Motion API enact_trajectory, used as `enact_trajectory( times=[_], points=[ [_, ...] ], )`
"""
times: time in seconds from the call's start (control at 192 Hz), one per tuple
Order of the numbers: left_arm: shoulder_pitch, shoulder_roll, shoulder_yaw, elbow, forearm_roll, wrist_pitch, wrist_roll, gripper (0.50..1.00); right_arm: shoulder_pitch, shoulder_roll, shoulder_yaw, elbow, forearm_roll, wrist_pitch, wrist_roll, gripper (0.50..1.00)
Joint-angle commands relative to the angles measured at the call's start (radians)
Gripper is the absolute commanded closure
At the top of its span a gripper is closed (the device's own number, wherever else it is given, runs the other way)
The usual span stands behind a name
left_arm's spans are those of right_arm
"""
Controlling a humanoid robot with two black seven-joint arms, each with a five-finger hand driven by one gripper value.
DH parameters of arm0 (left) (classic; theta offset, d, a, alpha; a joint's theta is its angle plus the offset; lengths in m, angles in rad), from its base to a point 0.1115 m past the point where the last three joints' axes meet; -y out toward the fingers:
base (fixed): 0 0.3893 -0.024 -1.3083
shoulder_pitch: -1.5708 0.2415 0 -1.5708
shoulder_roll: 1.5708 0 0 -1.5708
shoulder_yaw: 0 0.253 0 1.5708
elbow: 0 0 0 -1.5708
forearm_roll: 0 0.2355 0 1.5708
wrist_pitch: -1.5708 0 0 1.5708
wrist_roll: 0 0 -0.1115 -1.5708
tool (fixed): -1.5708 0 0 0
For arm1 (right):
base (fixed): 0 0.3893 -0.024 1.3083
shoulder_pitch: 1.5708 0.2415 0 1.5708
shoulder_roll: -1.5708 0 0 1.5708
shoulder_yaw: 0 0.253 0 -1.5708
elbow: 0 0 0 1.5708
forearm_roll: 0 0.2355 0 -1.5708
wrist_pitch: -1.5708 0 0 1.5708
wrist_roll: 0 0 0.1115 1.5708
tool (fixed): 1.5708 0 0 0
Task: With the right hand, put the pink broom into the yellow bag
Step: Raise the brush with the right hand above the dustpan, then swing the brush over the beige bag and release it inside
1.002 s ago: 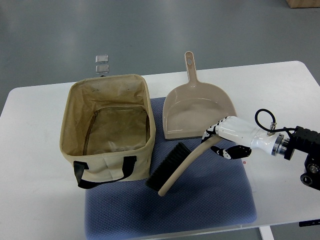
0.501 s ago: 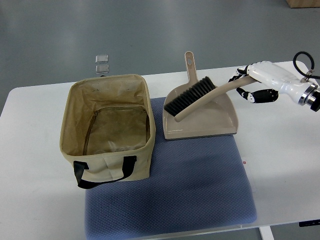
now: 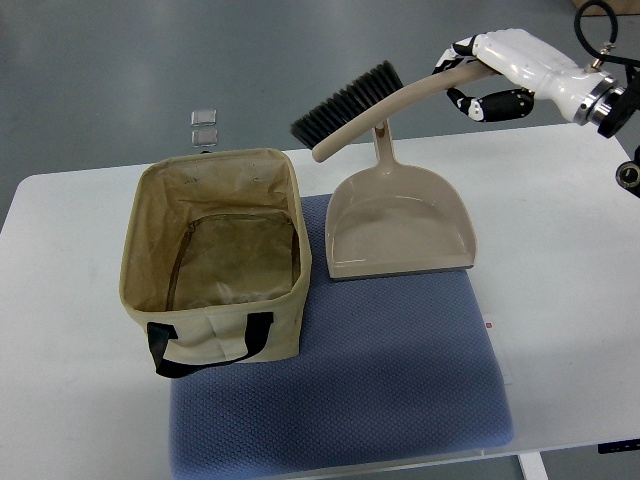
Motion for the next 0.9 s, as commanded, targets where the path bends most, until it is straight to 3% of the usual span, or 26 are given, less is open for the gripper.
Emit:
enact_trajectory(
  times=[0.0, 0.146, 0.219, 0.287, 0.454, 0.705, 0.892],
  points=[
    [0.000, 0.000, 0.000, 0.000, 0.000, 0.000, 0.001, 0.500, 0.019, 0.070, -0.004, 0.002, -0.051, 0.001, -0.001, 1.000],
    [0.000, 0.000, 0.000, 0.000, 0.000, 0.000, 0.001, 0.500, 0.016, 0.142, -0.007, 0.008, -0.070, 0.016, 0.003, 0.979],
    [0.000, 0.000, 0.000, 0.000, 0.000, 0.000, 0.001, 0.500, 0.010, 0.170, -0.007, 0.008, -0.073, 0.030, 0.008, 0.895],
    [0.000, 0.000, 0.000, 0.000, 0.000, 0.000, 0.001, 0.500, 0.007, 0.187, -0.005, 0.008, -0.071, 0.030, 0.013, 0.746],
    [0.000, 0.000, 0.000, 0.000, 0.000, 0.000, 0.001, 0.500, -0.005, 0.197, 0.001, 0.008, -0.060, 0.029, 0.032, 0.595],
    [0.000, 0.000, 0.000, 0.000, 0.000, 0.000, 0.001, 0.500, -0.030, 0.174, 0.013, 0.007, 0.019, 0.032, 0.028, 0.587],
    [0.000, 0.000, 0.000, 0.000, 0.000, 0.000, 0.001, 0.500, -0.042, 0.125, 0.018, -0.007, 0.305, 0.058, 0.017, 0.587]
  ],
)
